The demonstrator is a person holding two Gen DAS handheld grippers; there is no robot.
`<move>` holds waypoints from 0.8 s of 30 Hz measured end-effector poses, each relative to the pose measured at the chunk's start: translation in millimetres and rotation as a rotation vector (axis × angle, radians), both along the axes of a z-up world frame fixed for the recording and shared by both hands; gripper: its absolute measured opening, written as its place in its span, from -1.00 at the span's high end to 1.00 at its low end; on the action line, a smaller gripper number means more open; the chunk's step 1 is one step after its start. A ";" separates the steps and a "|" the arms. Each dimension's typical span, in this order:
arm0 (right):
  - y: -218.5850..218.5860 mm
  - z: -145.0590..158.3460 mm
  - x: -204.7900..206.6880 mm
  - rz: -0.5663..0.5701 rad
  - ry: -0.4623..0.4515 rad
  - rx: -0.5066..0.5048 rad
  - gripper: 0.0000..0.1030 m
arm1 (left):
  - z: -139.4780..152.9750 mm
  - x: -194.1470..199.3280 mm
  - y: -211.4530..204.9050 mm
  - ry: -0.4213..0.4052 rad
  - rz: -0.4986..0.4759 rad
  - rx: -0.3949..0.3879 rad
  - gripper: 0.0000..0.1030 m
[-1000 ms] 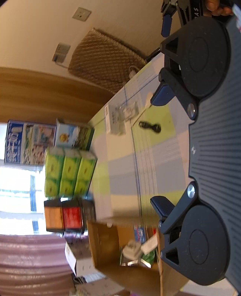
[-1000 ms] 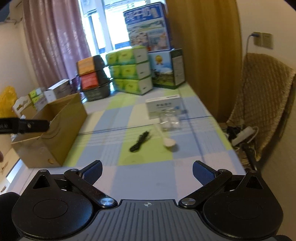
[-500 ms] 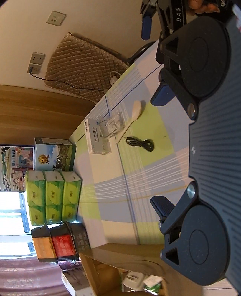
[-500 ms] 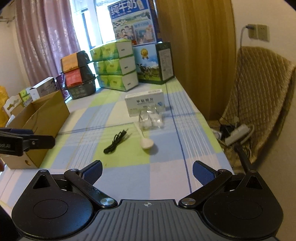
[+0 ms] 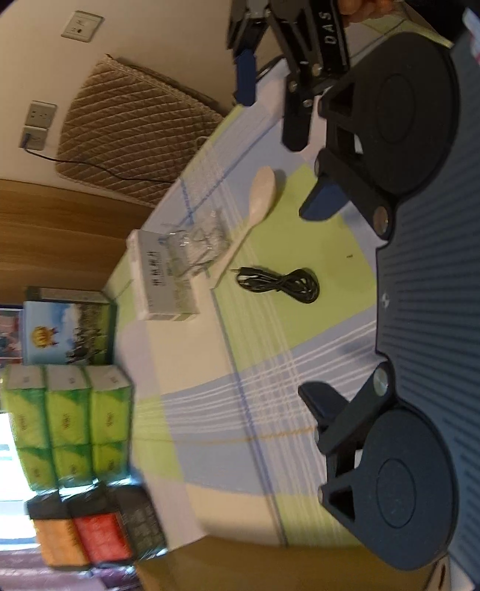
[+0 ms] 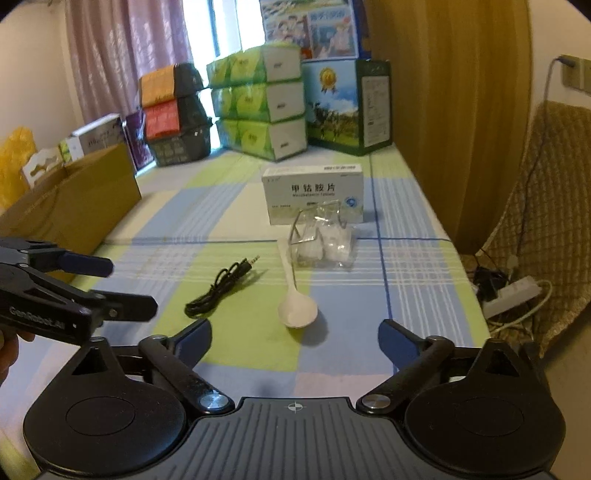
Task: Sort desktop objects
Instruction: 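Grasp the black cable with the left while the right grasps the white spoon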
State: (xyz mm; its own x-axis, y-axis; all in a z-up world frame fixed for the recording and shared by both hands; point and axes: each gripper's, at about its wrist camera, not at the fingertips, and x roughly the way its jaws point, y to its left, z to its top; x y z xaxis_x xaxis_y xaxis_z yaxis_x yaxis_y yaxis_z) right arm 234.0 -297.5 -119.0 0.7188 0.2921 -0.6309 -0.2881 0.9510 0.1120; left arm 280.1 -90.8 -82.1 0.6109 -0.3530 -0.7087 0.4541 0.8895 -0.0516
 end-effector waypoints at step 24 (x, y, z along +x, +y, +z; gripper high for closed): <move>20.5 -39.9 61.7 0.053 0.061 -0.102 0.38 | -39.5 54.1 -20.2 0.035 -0.061 0.029 -0.30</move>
State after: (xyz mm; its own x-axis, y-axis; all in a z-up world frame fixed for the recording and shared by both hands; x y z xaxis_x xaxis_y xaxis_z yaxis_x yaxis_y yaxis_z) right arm 295.8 -277.0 -158.9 0.6637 0.2607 -0.7011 -0.3341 0.9419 0.0340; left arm 334.2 -111.0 -121.7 0.5635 -0.3679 -0.7397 0.5055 0.8617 -0.0436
